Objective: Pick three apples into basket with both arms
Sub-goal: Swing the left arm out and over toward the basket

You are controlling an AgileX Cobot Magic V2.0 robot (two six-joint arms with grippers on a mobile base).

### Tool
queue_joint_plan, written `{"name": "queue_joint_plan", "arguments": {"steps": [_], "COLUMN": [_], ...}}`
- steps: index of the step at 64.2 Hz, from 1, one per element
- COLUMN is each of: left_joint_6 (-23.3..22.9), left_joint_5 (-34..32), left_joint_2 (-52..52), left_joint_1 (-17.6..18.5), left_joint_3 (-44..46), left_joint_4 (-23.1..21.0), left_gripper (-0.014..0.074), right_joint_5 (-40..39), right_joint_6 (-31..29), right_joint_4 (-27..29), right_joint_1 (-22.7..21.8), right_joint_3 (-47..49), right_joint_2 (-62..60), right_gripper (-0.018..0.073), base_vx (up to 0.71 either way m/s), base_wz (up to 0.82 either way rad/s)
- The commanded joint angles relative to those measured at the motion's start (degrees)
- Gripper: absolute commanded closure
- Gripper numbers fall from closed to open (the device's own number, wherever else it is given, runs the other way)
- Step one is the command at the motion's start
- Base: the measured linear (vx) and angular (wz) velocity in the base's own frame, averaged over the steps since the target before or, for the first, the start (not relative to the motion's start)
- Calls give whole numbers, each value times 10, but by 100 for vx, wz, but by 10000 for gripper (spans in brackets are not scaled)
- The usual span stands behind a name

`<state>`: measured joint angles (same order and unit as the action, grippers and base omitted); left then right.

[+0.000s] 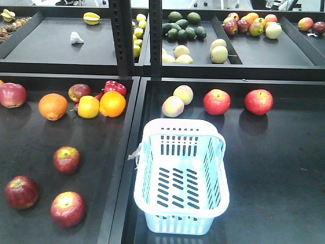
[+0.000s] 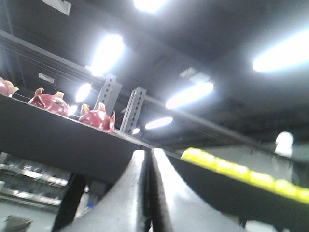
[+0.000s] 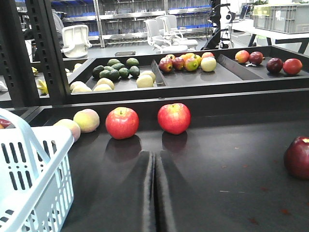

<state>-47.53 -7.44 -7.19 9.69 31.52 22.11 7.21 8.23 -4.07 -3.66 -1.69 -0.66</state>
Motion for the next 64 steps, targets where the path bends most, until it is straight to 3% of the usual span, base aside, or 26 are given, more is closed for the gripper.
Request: {"name": "queue_joint_plan", "arguments": {"steps": [1,13,25,30,49,64], "left_joint_6": [-8,-8,-8,-7,-6,-6], "left_joint_5": [-30,-38,-39,-31,39,68], "left_joint_2": [-58,-157,-261,-301,-412,-429], "left_joint_1": [18,50,84,100,153,155], "left_joint_3": [27,57,110,134,182,180], "left_joint_4": [58,130,143,148,231,233], "left_gripper": [564,405,185,141,136,136], "right_joint_5": [-43,-43,-43,-43,-43,-43], "right_joint_6": [-5,-5,-5,-5,-5,-5], "right_joint_4": [-2,-2,-2,-2,-2,-2], "right_joint_1": [-3,-3,-3,-3,-3,-3], "right_joint_3": [-5,-5,-5,-5,-5,-5], "right_joint_2": [-4,-4,-4,-4,-4,-4], "right_gripper": [563,563,563,563,563,563], "base_vx": [0,0,0,0,0,0], "base_wz": [0,0,0,0,0,0]}}
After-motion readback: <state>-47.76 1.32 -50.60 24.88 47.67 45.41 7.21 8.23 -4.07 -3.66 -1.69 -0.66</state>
